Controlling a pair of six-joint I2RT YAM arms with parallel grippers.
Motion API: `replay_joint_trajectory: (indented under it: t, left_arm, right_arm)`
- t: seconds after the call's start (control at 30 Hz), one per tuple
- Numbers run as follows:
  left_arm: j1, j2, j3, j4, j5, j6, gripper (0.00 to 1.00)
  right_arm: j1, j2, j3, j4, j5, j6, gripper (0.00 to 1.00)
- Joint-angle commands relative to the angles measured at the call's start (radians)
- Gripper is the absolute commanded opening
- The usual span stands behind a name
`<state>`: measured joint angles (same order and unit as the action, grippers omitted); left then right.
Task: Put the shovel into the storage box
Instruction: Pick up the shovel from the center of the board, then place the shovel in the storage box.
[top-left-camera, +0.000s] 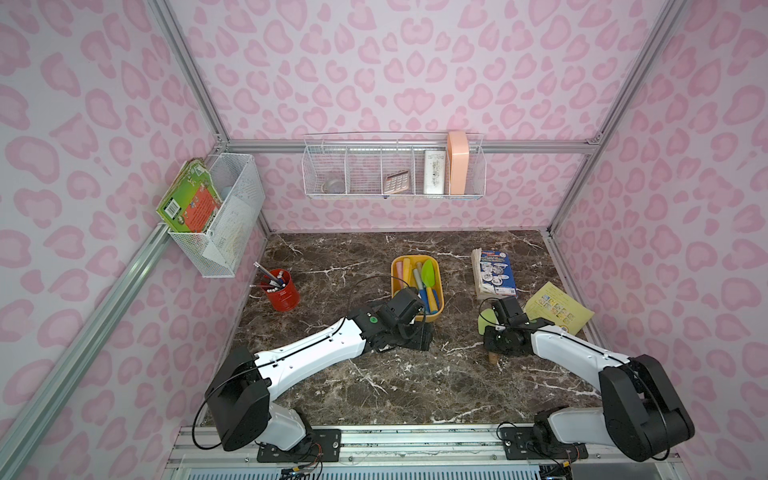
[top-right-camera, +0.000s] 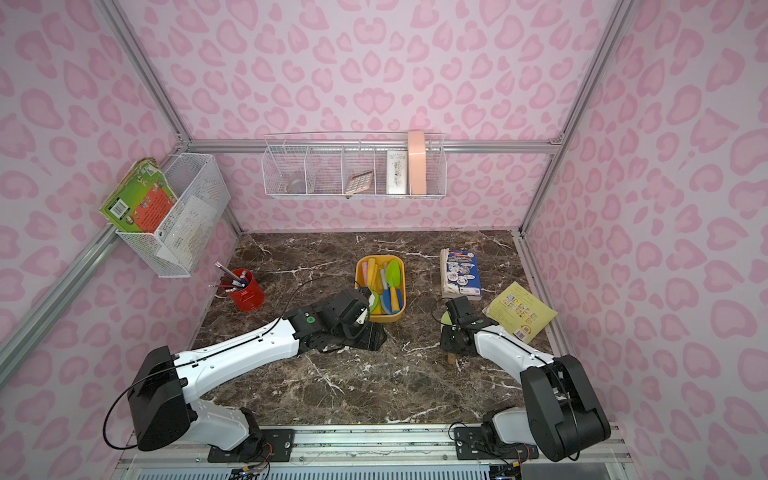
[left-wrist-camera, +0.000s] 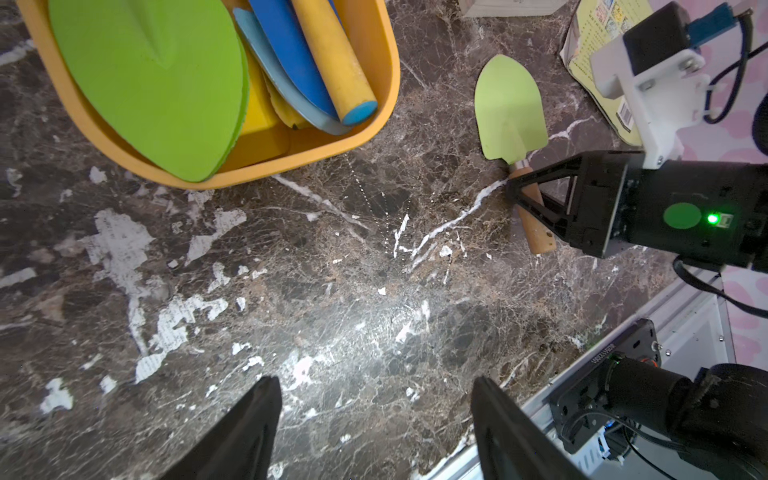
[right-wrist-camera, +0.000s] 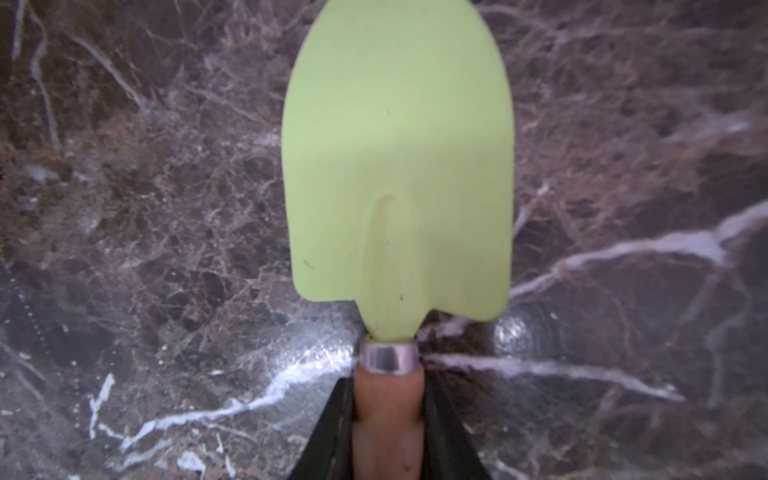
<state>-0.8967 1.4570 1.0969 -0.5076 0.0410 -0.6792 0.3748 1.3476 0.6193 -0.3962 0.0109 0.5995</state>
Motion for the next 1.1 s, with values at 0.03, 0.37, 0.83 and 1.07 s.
replay_joint_trajectory:
  t: [0.03, 0.37, 0.83, 1.07]
  left_arm:
    - [0.019, -0.03, -0.014, -0.041, -0.064, -0.035, 0.77]
    - [0.081, -0.147, -0.074, -0.114, -0.148, -0.055, 0.78]
    - [0.136, -0.257, -0.138, -0.16, -0.181, -0.092, 0.78]
    - [0.138, -0.276, -0.165, -0.163, -0.179, -0.108, 0.77]
  right_arm:
    - [0.025, -0.042, 0.028, -0.036, 0.012, 0.011, 0.17]
    - [0.066, -0.072, 0.171, -0.049, -0.044, -0.001, 0.14]
    - [0.15, 0.161, 0.431, 0.067, -0.132, 0.002, 0.13]
    - [0.179, 0.309, 0.578, 0.103, -0.169, 0.02, 0.14]
